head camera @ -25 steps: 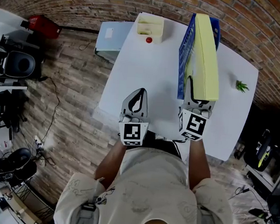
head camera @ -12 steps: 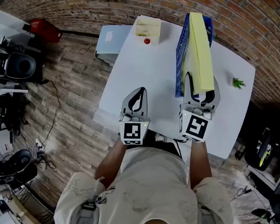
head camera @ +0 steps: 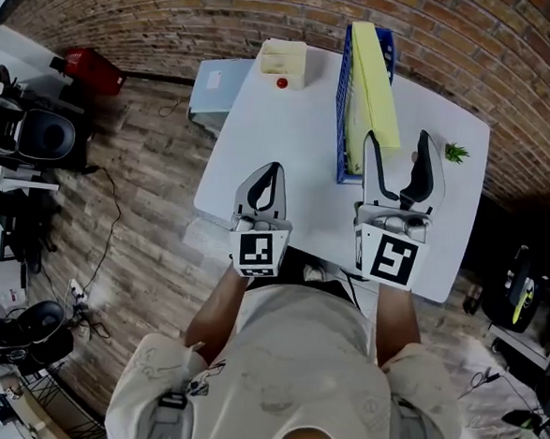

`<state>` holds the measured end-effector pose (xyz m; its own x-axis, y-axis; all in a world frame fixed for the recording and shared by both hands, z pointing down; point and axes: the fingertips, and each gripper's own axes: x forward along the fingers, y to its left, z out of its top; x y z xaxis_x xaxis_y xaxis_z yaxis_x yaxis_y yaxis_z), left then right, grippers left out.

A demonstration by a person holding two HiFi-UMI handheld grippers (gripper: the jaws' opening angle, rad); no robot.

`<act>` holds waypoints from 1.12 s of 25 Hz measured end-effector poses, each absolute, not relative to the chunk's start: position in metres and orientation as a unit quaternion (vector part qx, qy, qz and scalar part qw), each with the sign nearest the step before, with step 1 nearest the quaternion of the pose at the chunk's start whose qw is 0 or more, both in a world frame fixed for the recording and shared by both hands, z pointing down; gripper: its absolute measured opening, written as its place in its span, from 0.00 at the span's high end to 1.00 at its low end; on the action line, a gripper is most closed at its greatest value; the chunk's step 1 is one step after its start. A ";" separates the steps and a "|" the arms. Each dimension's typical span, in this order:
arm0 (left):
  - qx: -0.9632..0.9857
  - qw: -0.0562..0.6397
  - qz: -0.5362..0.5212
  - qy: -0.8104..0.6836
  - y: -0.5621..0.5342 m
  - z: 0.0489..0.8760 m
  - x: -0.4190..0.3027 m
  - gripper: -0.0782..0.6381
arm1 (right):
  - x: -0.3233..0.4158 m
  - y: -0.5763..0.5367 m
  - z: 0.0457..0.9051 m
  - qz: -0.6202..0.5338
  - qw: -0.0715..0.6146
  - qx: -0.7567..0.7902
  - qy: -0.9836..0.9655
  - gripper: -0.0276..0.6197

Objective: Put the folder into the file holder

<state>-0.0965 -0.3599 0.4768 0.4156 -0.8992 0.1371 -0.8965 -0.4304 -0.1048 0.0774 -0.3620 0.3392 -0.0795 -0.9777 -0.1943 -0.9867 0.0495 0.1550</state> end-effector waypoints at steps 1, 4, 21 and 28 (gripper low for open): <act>-0.841 0.011 -0.084 0.534 -0.359 0.473 -0.096 0.88 | 0.079 -0.357 0.335 0.130 0.020 -0.678 0.723 0.48; -0.842 0.019 -0.076 0.534 -0.354 0.464 -0.094 0.88 | 0.085 -0.343 0.321 0.141 0.032 -0.682 0.717 0.48; -0.846 0.050 -0.055 0.528 -0.313 0.436 -0.079 0.88 | 0.144 -0.266 0.330 0.140 0.037 -0.724 0.675 0.48; -0.848 0.054 -0.048 0.524 -0.298 0.441 -0.081 0.88 | 0.147 -0.253 0.383 0.083 0.037 -0.725 0.683 0.48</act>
<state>-0.0809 -0.2976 0.4412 0.4453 -0.8950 0.0260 -0.8846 -0.4443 -0.1419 0.1469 -0.2526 0.3833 0.0538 -0.9838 -0.1710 -0.9960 -0.0650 0.0608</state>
